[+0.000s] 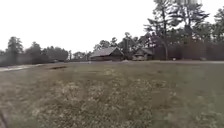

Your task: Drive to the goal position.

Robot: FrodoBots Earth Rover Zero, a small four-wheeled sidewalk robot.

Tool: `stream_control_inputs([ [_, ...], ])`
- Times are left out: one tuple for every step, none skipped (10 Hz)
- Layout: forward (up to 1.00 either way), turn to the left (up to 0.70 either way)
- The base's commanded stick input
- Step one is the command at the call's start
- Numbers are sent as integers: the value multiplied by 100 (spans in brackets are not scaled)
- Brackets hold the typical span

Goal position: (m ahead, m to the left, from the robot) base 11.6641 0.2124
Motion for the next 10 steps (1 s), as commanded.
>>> stream_control_inputs([
  [70,-35],
  [70,-35],
  [70,-35],
  [70,-35],
  [70,-35],
  [70,-35],
  [70,-35],
  [70,-27],
  [70,0],
  [70,0],
])
